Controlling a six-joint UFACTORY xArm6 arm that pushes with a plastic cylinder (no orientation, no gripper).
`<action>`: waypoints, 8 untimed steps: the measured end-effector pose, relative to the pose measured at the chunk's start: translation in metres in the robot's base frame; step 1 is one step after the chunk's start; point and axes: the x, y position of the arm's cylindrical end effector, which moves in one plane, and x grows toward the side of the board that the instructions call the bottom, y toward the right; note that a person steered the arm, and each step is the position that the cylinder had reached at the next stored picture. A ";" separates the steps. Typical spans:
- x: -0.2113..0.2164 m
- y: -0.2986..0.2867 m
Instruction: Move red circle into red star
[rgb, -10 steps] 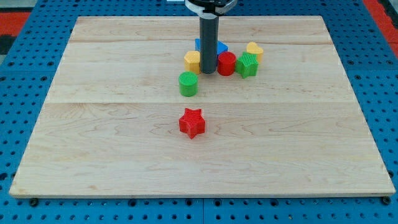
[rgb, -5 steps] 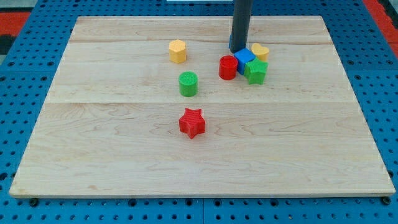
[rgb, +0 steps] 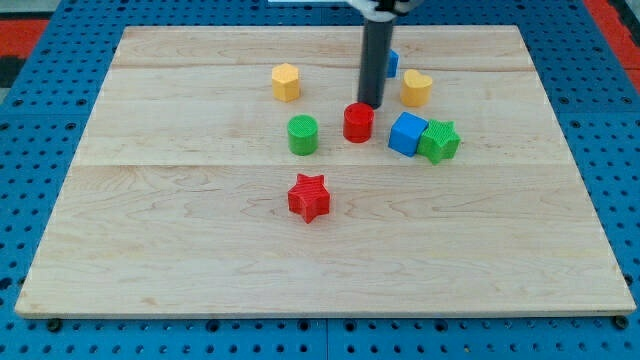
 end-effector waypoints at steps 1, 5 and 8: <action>0.042 -0.028; 0.072 -0.010; 0.112 -0.023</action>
